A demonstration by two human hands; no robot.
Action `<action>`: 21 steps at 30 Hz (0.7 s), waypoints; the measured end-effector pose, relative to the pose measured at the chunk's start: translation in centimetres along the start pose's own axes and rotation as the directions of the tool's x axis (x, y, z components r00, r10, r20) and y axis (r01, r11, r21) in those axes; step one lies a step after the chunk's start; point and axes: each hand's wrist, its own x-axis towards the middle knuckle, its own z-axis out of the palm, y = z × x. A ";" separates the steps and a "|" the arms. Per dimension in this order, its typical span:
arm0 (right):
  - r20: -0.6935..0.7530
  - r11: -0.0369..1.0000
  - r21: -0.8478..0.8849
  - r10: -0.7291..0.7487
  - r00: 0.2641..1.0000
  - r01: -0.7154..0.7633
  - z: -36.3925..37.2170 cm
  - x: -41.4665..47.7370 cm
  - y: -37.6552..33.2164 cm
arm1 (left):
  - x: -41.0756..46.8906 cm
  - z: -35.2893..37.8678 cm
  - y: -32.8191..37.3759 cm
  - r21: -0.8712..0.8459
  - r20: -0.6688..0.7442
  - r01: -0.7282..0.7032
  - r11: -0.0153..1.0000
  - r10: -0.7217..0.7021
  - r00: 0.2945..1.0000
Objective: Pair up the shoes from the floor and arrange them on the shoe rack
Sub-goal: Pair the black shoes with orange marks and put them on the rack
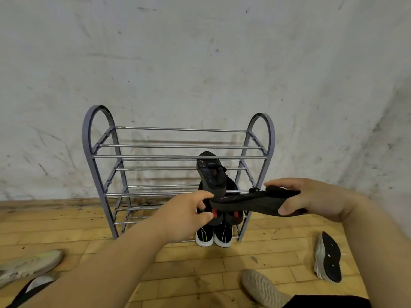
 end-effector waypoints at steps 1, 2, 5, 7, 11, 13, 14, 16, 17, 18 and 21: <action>-0.031 1.000 0.007 0.024 0.999 -0.024 -0.3 0.1 0.3 | 0.6 0.3 -0.3 0.020 -0.013 0.007 1.000 -0.007 1.000; -0.060 0.999 0.021 0.047 0.997 -0.046 -0.5 0.3 0.6 | 1.2 0.6 -0.5 0.034 -0.024 0.008 0.999 -0.007 1.000; -0.141 0.995 0.048 0.097 0.985 -0.091 -0.5 1.6 1.1 | 3.4 1.5 -0.9 0.135 -0.036 0.028 0.990 -0.023 0.999; -0.208 0.994 0.053 0.107 0.972 -0.098 0.2 3.0 1.1 | 5.0 2.2 -1.1 0.178 -0.035 0.048 0.983 -0.042 0.998; -0.339 0.990 0.126 0.109 0.935 -0.070 2.6 6.7 1.5 | 8.2 4.1 -2.8 0.177 -0.045 0.105 0.979 -0.099 0.994; -0.384 0.990 0.129 0.097 0.918 -0.051 3.9 8.4 1.7 | 10.1 4.7 -3.9 0.188 -0.055 0.138 0.973 -0.129 0.990; -0.397 0.992 0.120 0.084 0.914 -0.040 4.5 9.2 1.9 | 11.1 4.8 -4.4 0.206 -0.066 0.145 0.968 -0.134 0.989; -0.423 0.992 0.121 0.077 0.903 -0.028 5.6 10.9 2.6 | 13.3 4.7 -5.2 0.259 -0.109 0.140 0.956 -0.115 0.987; -0.431 0.992 0.122 0.080 0.899 -0.030 6.1 11.7 2.8 | 14.4 4.7 -5.5 0.282 -0.133 0.137 0.949 -0.103 0.986; -0.442 0.994 0.107 0.067 0.895 -0.021 6.5 12.6 3.2 | 15.4 4.7 -5.9 0.301 -0.151 0.139 0.943 -0.097 0.984; -0.469 0.999 0.048 0.035 0.882 -0.015 7.6 15.4 4.7 | 17.1 5.7 -8.0 0.352 -0.150 0.152 0.923 -0.105 0.983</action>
